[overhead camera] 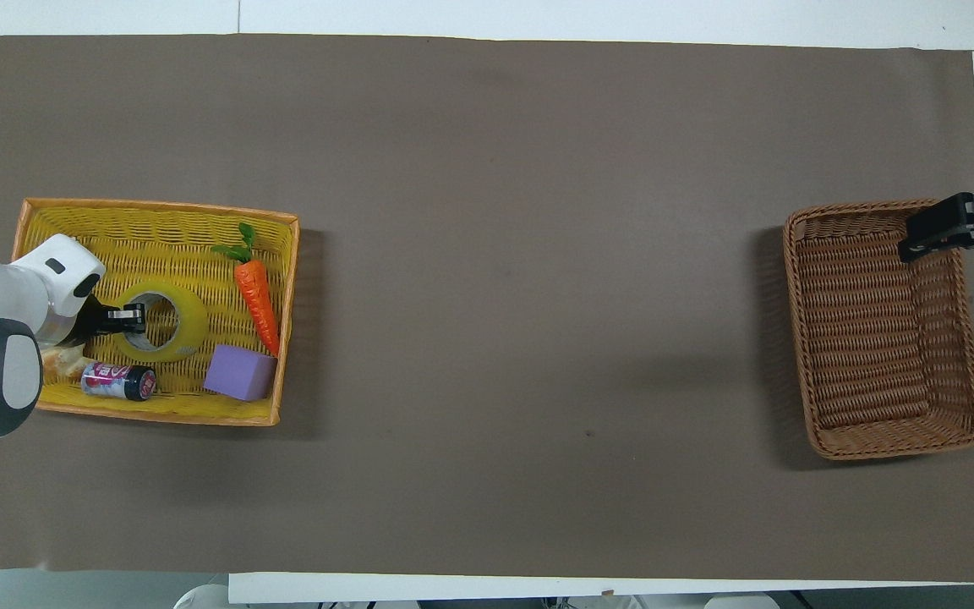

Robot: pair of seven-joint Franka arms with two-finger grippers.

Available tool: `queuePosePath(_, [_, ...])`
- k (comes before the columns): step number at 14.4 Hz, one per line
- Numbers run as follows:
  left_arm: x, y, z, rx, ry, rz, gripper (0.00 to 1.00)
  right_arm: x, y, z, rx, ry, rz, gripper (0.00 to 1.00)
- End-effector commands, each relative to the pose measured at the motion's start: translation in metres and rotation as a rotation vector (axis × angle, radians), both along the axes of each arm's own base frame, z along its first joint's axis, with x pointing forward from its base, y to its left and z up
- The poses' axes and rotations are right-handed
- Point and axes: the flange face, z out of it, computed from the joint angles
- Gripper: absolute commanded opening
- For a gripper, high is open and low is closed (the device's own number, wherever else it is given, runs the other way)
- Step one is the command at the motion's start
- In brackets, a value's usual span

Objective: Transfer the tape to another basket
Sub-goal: 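Grasp the tape roll with the left gripper and lift it up, then carry the tape with the left gripper while the right gripper reaches toward it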

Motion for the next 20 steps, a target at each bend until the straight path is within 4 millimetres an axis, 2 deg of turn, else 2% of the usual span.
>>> queuePosePath(1, [0.056, -0.001, 0.062, -0.002, 0.058, 0.024, 0.0, -0.006, 0.0, 0.001, -0.005, -0.015, 0.004, 1.0])
queuePosePath(2, [0.07, -0.006, 0.084, -0.006, 0.083, 0.022, 0.0, -0.006, 0.0, 0.0, -0.005, -0.014, 0.004, 1.0])
queuePosePath(3, [0.075, -0.022, 0.1, -0.018, 0.091, 0.03, 0.0, -0.006, 0.0, 0.0, -0.005, -0.014, 0.004, 1.0])
queuePosePath(4, [0.076, -0.045, 0.111, -0.043, 0.082, 0.076, 0.01, -0.006, 0.0, 0.0, -0.005, -0.014, 0.004, 1.0])
queuePosePath(5, [0.078, -0.053, 0.116, -0.058, 0.071, 0.124, 0.01, -0.006, 0.0, 0.0, -0.005, -0.014, 0.004, 1.0])
queuePosePath(6, [0.079, -0.072, 0.125, -0.077, 0.058, 0.153, 0.01, -0.006, 0.0, 0.0, -0.005, -0.014, 0.004, 1.0])
queuePosePath(8, [0.074, -0.125, 0.129, -0.099, 0.057, 0.202, 0.01, -0.006, 0.0, 0.0, -0.005, -0.014, 0.004, 1.0])
queuePosePath(10, [0.062, -0.189, 0.133, -0.105, 0.026, 0.249, 0.01, -0.006, 0.0, 0.0, -0.005, -0.014, 0.004, 1.0])
queuePosePath(11, [0.056, -0.21, 0.134, -0.107, 0.019, 0.261, 0.01, -0.006, 0.0, 0.0, -0.005, -0.014, 0.004, 1.0])
queuePosePath(13, [0.043, -0.241, 0.133, -0.117, 0.008, 0.232, 0.02, -0.006, -0.002, 0.001, -0.005, -0.015, 0.001, 1.0])
queuePosePath(15, [0.035, -0.261, 0.134, -0.153, 0.014, 0.239, 0.02, -0.008, 0.009, 0.002, 0.055, -0.012, 0.009, 1.0])
queuePosePath(17, [0.015, -0.295, 0.134, -0.151, 0.028, 0.209, 0.02, -0.002, 0.022, 0.001, 0.251, -0.065, 0.016, 1.0])
queuePosePath(20, [-0.007, -0.339, 0.143, -0.168, 0.014, 0.223, 0.05, 0.006, 0.047, -0.009, 0.453, -0.136, -0.012, 1.0])
